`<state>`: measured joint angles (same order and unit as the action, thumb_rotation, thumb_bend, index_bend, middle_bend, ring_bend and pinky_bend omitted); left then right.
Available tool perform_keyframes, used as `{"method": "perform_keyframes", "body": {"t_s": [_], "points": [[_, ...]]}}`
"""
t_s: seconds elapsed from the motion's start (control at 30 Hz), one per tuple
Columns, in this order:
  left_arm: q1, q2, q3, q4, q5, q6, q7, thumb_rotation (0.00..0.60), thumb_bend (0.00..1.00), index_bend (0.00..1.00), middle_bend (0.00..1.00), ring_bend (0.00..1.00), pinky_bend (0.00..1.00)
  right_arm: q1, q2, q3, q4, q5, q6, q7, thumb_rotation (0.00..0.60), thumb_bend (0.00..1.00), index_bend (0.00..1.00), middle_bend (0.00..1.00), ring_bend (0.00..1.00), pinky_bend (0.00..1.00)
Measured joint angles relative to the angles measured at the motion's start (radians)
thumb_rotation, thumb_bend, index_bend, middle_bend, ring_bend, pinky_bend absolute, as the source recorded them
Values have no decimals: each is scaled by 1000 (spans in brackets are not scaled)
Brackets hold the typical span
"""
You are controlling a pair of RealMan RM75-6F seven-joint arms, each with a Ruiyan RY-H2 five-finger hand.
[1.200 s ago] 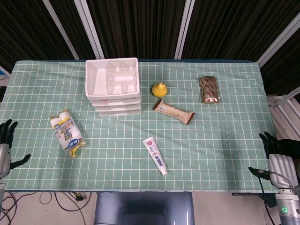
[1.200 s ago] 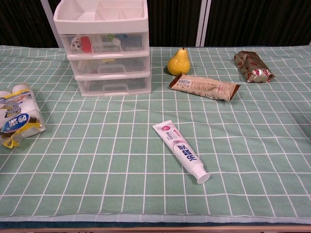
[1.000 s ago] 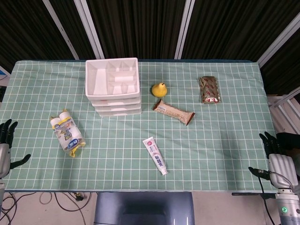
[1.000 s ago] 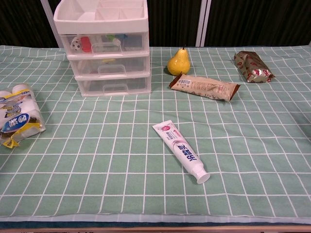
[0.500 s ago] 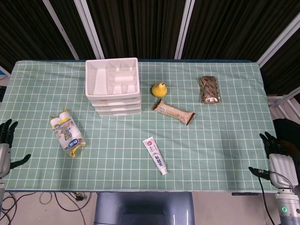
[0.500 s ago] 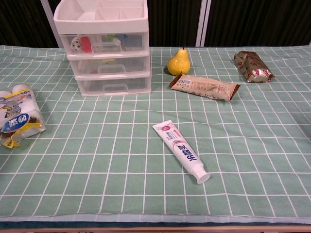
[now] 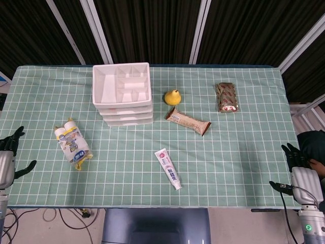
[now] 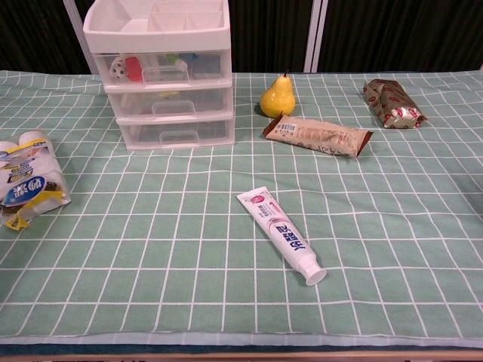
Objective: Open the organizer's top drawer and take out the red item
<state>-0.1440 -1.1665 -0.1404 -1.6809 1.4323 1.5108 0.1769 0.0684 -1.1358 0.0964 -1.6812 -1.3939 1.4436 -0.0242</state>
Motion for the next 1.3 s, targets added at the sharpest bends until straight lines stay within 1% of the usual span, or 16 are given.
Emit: {"method": "perform_keyframes", "body": {"t_s": [0.07,0.2,0.33,0.43,0.57,0.7,0.83,0.97,1.07,1.3], "points": [[-18,-3,-9,-22,0,-16,3,600,394,56,886,876,884,0,0,0,0,1,-1,0,600,66,0,0,0,229],[-58,-14,-31,-86,-33,-82,1,600,436,67,978,961,968,0,1,1,-2,5,-3,4,600,66,0,0,0,229],[-107,-30,-66,-162,-116,-161,-15,600,460,68,1000,992,997,1,3,3,-3,12,-9,9,600,66,0,0,0,229],[-148,-44,-100,-217,-204,-227,-32,600,465,68,1000,1000,1000,2,5,4,-3,17,-14,15,600,66,0,0,0,229],[-209,-66,-148,-279,-348,-318,-60,600,468,69,1000,1000,1000,3,7,5,-6,22,-19,21,600,66,0,0,0,229],[-268,-102,-192,-309,-479,-387,-88,600,470,69,1000,1000,1000,4,9,6,-9,29,-24,26,600,66,0,0,0,229],[-328,-152,-232,-311,-612,-447,-122,600,475,69,1000,1000,1000,5,10,9,-12,37,-30,33,600,66,0,0,0,229],[-394,-225,-275,-281,-741,-489,-168,600,476,69,1000,1000,1000,7,12,12,-14,43,-35,40,600,67,0,0,0,229],[-437,-274,-293,-239,-793,-506,-187,600,476,69,1000,1000,1000,8,13,13,-16,46,-39,45,600,66,0,0,0,229],[-501,-357,-314,-149,-850,-516,-203,600,479,69,1000,1000,1000,9,16,14,-20,54,-46,52,600,66,0,0,0,229]]}}
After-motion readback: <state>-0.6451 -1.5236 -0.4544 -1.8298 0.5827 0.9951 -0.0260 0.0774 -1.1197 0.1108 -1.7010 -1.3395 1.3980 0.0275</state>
